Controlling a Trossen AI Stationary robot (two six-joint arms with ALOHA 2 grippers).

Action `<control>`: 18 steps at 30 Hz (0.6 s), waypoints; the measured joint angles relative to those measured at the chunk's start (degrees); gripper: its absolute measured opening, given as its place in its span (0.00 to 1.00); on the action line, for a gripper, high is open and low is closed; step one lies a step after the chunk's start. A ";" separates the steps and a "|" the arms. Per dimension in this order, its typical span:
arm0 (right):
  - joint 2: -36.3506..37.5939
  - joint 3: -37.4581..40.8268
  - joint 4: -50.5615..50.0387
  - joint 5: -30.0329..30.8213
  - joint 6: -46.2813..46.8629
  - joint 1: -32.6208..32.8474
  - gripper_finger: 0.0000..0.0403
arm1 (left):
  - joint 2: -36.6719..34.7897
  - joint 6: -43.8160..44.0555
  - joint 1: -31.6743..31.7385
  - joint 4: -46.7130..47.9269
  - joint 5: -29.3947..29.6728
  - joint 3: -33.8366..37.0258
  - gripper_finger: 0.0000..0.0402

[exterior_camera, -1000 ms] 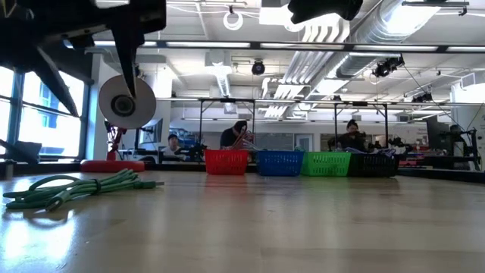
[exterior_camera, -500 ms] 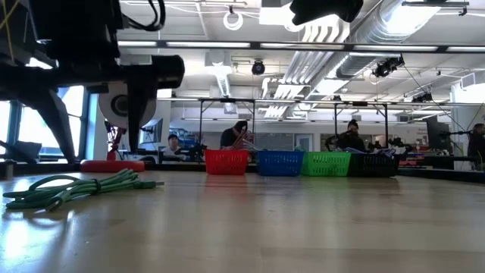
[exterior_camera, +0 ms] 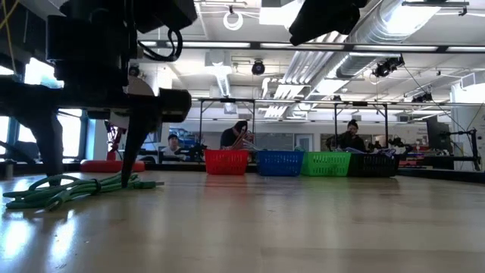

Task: Pick & Place USB Port
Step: Put the green charger cable into the green bin

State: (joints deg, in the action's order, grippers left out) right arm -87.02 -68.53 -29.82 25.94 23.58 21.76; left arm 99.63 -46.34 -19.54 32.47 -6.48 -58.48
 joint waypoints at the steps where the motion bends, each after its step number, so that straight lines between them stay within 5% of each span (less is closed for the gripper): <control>1: -0.09 0.00 0.15 -0.19 0.02 0.00 0.32 | 0.14 0.20 0.38 -0.12 -0.83 0.00 0.63; 18: -0.12 0.00 0.10 -0.92 0.63 1.31 0.32 | 0.07 4.63 1.91 -0.43 -3.12 0.02 0.63</control>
State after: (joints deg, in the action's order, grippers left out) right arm -87.13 -68.53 -29.71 25.02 24.21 23.07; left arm 99.70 -41.71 -17.63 32.04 -9.60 -58.46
